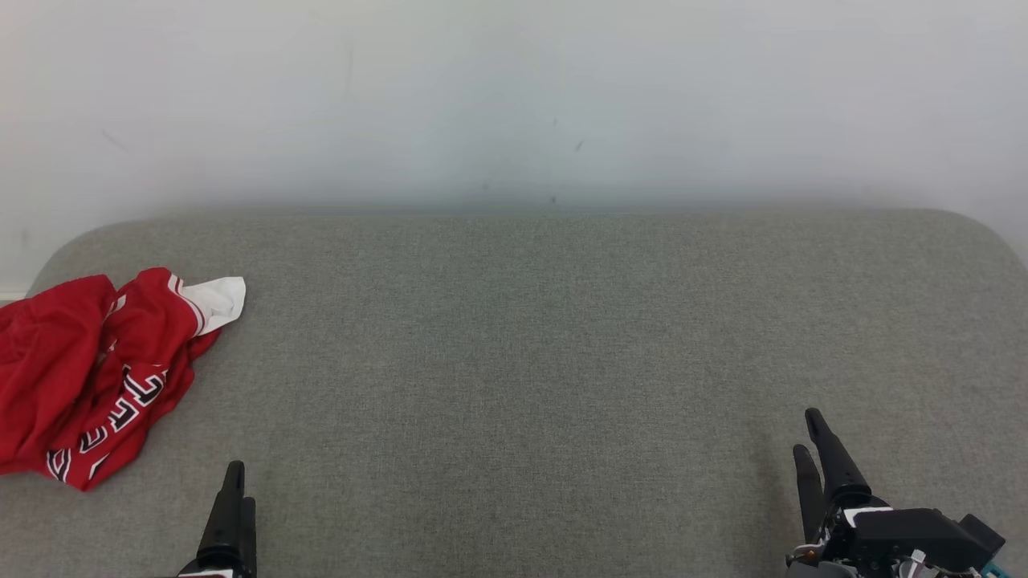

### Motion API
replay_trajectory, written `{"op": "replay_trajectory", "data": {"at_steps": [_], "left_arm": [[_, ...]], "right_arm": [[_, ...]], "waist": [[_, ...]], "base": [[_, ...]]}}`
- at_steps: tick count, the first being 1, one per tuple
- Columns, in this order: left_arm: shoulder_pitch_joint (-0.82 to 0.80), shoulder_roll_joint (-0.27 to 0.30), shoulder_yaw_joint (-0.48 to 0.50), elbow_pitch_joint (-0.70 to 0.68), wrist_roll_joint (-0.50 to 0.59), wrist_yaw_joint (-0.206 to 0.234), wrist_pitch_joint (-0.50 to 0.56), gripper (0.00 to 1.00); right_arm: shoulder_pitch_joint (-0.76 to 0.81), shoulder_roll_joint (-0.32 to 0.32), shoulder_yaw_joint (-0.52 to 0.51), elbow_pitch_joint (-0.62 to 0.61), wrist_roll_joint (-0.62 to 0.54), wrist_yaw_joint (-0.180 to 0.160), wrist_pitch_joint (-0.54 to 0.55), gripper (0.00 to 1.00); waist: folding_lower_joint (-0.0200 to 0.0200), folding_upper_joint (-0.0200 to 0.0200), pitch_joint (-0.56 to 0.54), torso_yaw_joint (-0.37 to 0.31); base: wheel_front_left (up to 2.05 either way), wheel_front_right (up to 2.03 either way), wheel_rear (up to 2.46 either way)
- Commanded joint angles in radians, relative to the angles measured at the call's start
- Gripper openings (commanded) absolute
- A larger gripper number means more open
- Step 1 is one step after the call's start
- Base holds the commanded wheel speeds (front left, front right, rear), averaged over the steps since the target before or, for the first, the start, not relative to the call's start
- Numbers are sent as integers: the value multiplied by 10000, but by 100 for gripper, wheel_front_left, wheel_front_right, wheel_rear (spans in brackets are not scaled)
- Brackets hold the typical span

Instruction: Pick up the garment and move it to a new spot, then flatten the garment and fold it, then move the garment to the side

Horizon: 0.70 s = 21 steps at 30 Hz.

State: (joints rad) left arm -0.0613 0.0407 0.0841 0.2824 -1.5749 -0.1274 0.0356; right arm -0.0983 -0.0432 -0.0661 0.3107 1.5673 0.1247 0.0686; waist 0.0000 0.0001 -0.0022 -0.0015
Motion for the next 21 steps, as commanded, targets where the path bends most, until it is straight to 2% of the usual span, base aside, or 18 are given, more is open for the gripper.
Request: {"op": "replay_trajectory", "data": {"at_steps": [1, 9, 21], "left_arm": [[-58, 54, -25, -137, 175, -17, -54, 100], [-18, 62, -56, -29, 1260, -20, -391, 100], [-6, 73, -262, -201, 3598, 30, -840, 100]], "right_arm": [[-69, -55, 60, -171, -118, 35, -69, 100], [-1, -41, 71, -267, -1275, 41, -442, 100], [54, -43, 328, -370, -3274, 48, -941, 100]], "waist": [[0, -1, -3, 0], [0, -1, -52, 11], [0, -1, -83, 68]], "base": [[0, 0, 0], [0, 0, 0], [0, 0, 0]]}}
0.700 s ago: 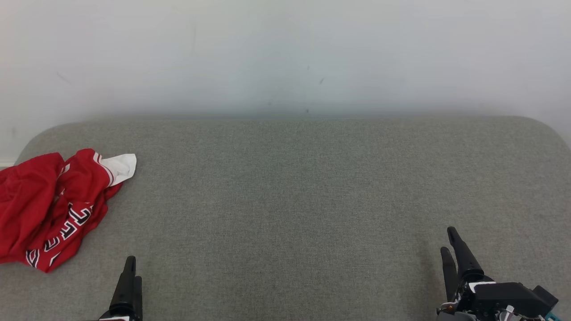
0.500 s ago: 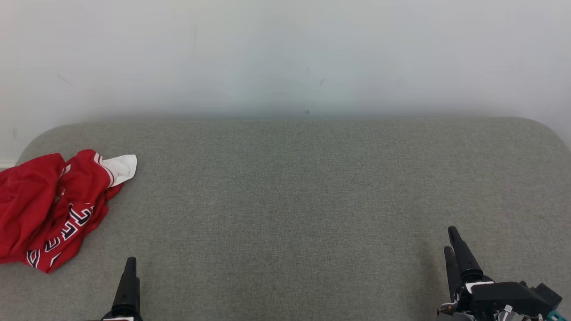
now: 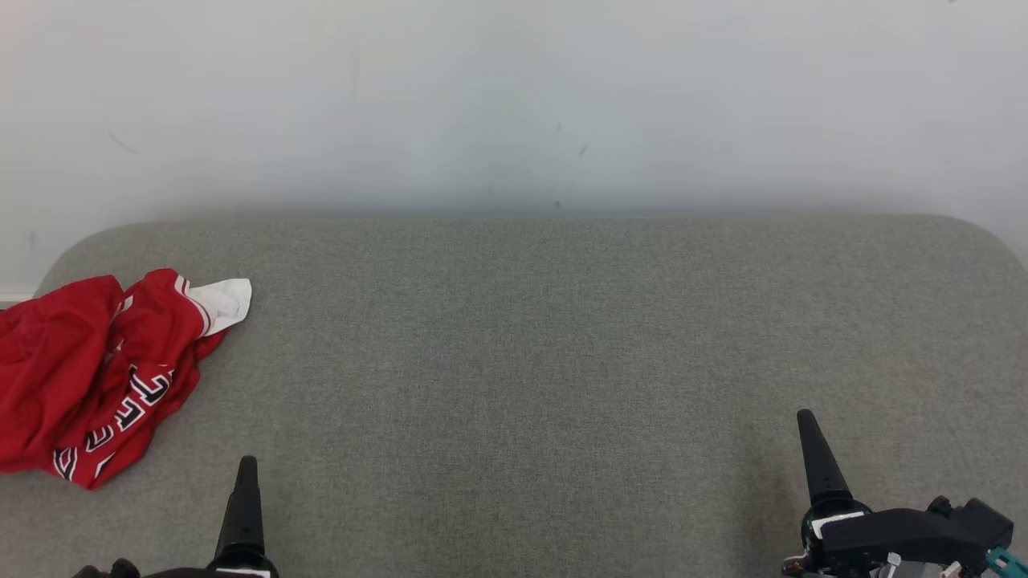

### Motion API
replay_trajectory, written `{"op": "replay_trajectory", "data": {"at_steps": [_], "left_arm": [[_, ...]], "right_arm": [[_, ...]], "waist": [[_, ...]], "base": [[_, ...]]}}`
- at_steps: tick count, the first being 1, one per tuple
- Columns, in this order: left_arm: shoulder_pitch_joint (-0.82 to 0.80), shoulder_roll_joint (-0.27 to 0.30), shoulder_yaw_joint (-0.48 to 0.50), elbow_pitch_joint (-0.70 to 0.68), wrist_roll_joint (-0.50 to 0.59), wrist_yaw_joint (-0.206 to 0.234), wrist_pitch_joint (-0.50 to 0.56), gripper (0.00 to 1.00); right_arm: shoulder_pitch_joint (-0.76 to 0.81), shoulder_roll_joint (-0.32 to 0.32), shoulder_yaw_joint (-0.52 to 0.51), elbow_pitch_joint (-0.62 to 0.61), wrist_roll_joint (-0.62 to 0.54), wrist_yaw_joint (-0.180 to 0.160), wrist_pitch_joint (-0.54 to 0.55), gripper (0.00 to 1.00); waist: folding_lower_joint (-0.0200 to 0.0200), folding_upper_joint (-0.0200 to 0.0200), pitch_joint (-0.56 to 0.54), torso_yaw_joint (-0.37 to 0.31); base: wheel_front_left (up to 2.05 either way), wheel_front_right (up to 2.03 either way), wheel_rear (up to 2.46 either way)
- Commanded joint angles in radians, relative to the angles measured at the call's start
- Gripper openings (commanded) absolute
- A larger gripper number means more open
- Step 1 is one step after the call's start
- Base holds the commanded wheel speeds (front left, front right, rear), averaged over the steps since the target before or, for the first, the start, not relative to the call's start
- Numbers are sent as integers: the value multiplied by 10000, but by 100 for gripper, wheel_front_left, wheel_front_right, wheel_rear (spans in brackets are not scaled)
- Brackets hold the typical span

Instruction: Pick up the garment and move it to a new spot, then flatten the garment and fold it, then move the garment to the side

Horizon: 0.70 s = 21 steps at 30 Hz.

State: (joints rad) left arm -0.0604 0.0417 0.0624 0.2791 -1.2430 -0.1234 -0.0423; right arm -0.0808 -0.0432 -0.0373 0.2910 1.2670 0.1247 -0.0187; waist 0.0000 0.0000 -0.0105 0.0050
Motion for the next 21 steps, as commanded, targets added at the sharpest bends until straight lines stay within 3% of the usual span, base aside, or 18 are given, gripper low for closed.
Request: {"op": "replay_trajectory", "data": {"at_steps": [1, 9, 21], "left_arm": [[-11, 64, -85, -191, 501, -6, -102, 100], [-29, 72, -491, -263, 2738, -6, -400, 100], [-117, 98, -779, -102, 5177, 66, -762, 100]], "right_arm": [[-109, -44, 51, -182, -552, 49, -109, 100], [-36, -51, 105, -25, -2588, 55, -443, 100], [-61, -58, 170, 519, -4511, 60, -843, 100]], "waist": [[0, 0, -1, 7], [0, 0, -22, 15], [0, 0, -91, 8]], "base": [[0, 0, 0], [0, 0, 0], [0, 0, 0]]}}
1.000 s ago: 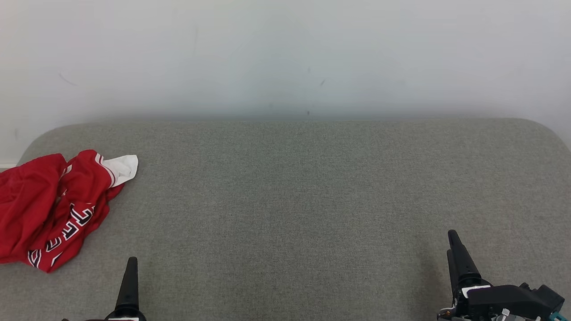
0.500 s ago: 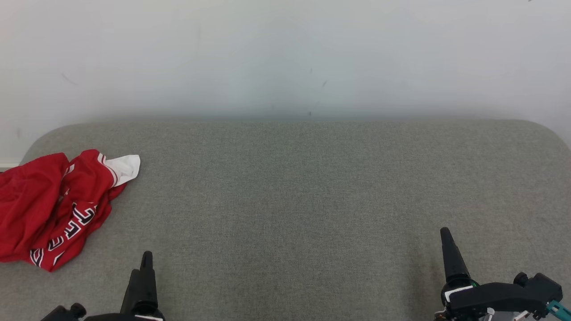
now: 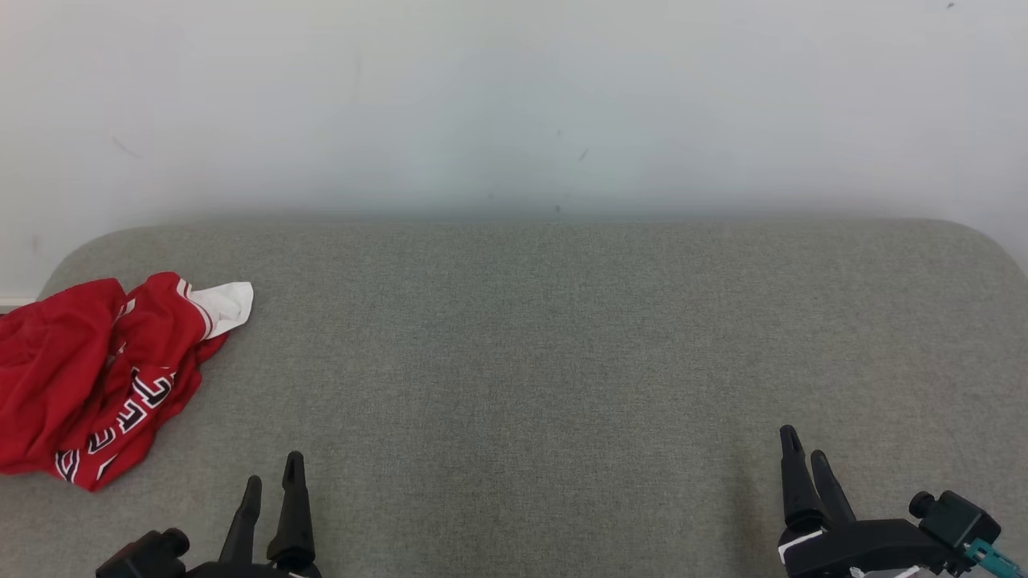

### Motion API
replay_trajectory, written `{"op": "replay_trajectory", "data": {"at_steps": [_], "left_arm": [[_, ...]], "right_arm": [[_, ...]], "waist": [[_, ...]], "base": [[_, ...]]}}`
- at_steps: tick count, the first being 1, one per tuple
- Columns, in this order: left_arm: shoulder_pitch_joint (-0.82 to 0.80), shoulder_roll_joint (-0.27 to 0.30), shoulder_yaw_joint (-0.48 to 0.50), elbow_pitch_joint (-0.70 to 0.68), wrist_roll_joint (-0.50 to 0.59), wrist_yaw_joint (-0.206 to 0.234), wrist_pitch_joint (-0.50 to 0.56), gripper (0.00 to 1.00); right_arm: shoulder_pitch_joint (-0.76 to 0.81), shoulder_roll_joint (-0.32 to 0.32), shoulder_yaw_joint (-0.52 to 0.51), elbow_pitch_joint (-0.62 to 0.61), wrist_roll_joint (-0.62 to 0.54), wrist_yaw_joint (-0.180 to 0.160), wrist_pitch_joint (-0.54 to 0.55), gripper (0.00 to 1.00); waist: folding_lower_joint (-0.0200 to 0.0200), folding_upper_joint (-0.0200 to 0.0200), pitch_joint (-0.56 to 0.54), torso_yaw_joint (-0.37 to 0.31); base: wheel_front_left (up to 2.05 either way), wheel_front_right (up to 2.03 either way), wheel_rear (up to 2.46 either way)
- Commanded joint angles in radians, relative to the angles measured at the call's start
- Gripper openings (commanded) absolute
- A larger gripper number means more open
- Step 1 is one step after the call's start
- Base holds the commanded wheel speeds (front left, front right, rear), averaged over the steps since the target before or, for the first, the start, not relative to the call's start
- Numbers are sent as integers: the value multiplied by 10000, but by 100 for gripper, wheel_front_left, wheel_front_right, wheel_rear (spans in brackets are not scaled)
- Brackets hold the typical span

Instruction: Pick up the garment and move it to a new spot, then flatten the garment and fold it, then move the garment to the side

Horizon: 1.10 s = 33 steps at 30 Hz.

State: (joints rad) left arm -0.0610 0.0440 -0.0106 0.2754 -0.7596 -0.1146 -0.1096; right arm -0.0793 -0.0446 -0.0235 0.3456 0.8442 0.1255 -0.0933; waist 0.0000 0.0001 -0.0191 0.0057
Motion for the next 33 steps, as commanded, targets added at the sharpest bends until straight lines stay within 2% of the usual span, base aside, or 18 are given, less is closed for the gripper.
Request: {"op": "replay_trajectory", "data": {"at_steps": [1, 14, 33], "left_arm": [[-110, 75, -48, -66, 343, -23, -89, 100], [-260, 304, -292, 104, 2015, -97, -437, 100], [-119, 475, -532, 241, 3885, -150, -876, 100]], "right_arm": [[-76, -45, 32, -28, -282, 52, -97, 100], [-144, -54, 207, 381, -2148, 59, -335, 100], [51, -63, 43, 190, -4467, 66, -215, 100]], "waist": [[0, -1, -5, 0], [0, -1, -56, -11], [0, -1, -191, -56]], "base": [[0, 0, 0], [0, 0, 0], [0, 0, 0]]}}
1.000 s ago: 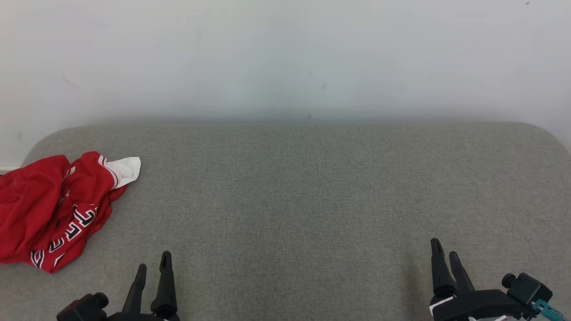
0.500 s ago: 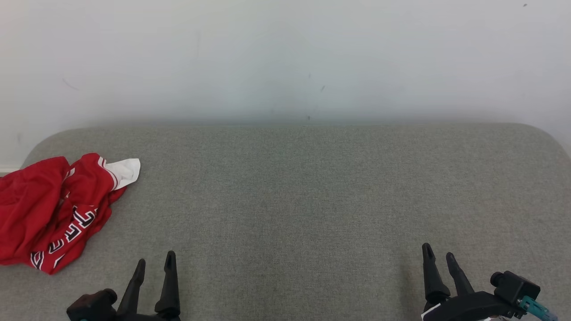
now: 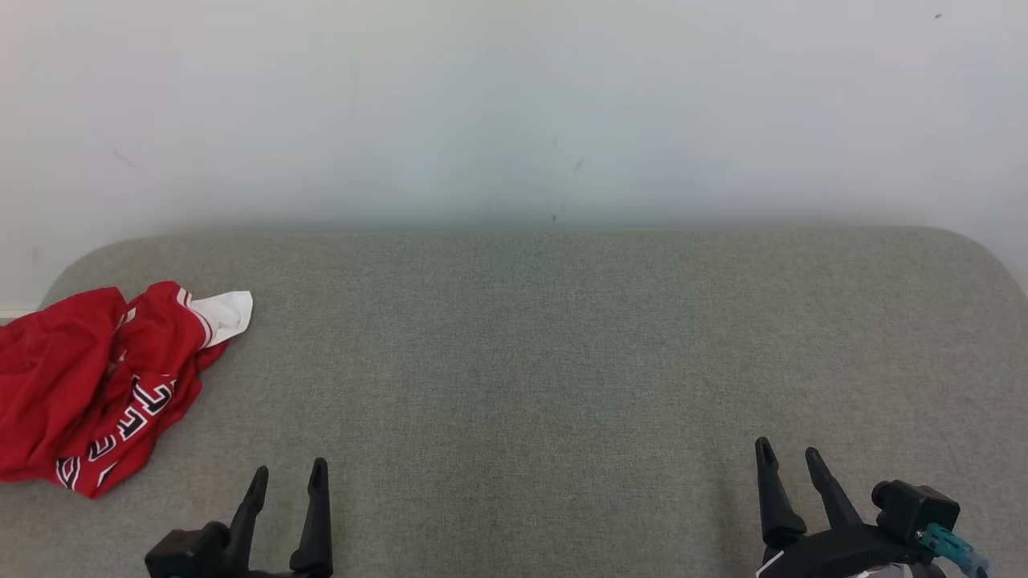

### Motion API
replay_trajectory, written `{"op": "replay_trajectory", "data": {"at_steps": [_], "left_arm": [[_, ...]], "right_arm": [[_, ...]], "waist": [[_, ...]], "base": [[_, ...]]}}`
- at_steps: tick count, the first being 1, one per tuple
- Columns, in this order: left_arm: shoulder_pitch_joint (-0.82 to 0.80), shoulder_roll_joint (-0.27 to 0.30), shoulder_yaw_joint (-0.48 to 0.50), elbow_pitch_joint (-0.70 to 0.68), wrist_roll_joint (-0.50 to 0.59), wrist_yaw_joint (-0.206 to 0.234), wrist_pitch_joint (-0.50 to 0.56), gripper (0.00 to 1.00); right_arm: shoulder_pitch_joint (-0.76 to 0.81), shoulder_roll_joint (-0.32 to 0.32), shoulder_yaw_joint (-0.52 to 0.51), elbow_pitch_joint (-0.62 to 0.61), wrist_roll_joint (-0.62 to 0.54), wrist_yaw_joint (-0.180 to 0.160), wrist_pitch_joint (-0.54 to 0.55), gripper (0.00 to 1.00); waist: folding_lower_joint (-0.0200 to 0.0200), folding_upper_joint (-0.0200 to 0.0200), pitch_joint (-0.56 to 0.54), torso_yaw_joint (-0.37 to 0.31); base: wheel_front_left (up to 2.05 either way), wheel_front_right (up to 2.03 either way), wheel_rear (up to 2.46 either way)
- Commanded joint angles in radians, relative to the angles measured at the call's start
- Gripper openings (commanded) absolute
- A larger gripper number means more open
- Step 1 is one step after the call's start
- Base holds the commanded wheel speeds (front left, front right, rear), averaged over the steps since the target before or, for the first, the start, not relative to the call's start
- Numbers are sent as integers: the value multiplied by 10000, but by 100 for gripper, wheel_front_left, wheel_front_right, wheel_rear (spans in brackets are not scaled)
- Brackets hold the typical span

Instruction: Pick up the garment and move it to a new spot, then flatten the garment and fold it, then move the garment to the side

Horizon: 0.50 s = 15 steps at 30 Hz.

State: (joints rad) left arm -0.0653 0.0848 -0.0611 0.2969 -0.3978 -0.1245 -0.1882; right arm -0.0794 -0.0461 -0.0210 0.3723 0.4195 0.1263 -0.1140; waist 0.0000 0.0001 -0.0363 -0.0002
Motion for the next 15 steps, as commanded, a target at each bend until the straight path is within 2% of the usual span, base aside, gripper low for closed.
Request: {"op": "replay_trajectory", "data": {"at_steps": [1, 15], "left_arm": [[-72, 79, -49, 57, 356, -53, -113, 100], [-35, 132, -88, 410, 968, -56, -405, 100]], "right_arm": [[79, -49, 33, -95, -292, 53, -6, 100], [271, -54, 238, -157, -965, 58, -77, 100]], "waist": [[0, -1, -33, 4], [0, -1, -194, 47]], "base": [[0, 0, 0], [0, 0, 0]]}}
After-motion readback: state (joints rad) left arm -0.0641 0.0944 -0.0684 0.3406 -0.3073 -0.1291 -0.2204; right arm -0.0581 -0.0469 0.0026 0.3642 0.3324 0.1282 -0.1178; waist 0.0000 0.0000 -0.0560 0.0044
